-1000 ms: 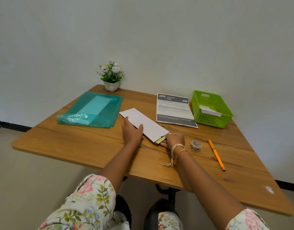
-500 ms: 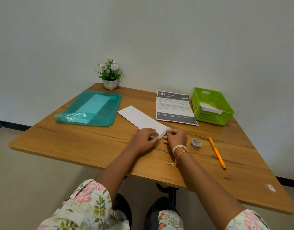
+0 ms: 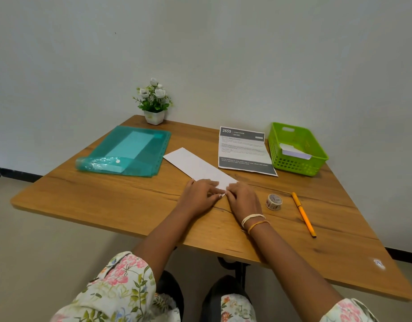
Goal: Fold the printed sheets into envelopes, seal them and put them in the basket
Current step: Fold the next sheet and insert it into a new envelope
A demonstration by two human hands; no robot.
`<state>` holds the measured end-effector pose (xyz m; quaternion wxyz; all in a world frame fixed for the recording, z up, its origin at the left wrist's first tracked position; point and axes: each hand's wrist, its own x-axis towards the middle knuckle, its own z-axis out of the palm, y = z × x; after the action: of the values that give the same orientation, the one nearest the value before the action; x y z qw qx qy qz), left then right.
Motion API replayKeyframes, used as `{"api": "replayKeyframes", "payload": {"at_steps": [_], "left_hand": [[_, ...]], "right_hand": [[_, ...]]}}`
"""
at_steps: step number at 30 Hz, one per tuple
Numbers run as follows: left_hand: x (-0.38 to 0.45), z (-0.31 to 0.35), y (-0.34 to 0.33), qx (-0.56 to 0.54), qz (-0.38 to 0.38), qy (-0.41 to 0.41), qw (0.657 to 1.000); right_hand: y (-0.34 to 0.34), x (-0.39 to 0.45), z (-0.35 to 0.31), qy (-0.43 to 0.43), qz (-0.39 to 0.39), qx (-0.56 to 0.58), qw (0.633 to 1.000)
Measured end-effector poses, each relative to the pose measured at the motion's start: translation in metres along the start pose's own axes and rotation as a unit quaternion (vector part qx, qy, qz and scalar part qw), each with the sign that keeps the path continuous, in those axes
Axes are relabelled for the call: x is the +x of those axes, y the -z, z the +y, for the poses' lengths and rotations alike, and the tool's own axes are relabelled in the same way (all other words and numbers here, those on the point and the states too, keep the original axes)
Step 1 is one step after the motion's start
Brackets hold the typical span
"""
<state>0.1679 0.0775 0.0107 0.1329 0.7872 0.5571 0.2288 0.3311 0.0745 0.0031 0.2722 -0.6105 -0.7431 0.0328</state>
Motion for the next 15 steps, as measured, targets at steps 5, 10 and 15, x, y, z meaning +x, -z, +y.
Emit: {"api": "replayKeyframes", "payload": {"at_steps": [5, 10, 15], "left_hand": [[-0.001, 0.000, 0.000, -0.037, 0.009, 0.042, 0.998], [-0.002, 0.001, 0.003, -0.063, -0.006, 0.062, 0.996], [-0.002, 0.002, 0.005, -0.066, -0.008, 0.064, 0.996]], "right_hand": [[0.004, -0.005, -0.002, 0.029, -0.025, -0.006, 0.999], [0.006, 0.005, 0.005, -0.033, -0.009, -0.019, 0.999], [0.009, 0.015, 0.010, -0.065, -0.015, -0.033, 0.997]]}}
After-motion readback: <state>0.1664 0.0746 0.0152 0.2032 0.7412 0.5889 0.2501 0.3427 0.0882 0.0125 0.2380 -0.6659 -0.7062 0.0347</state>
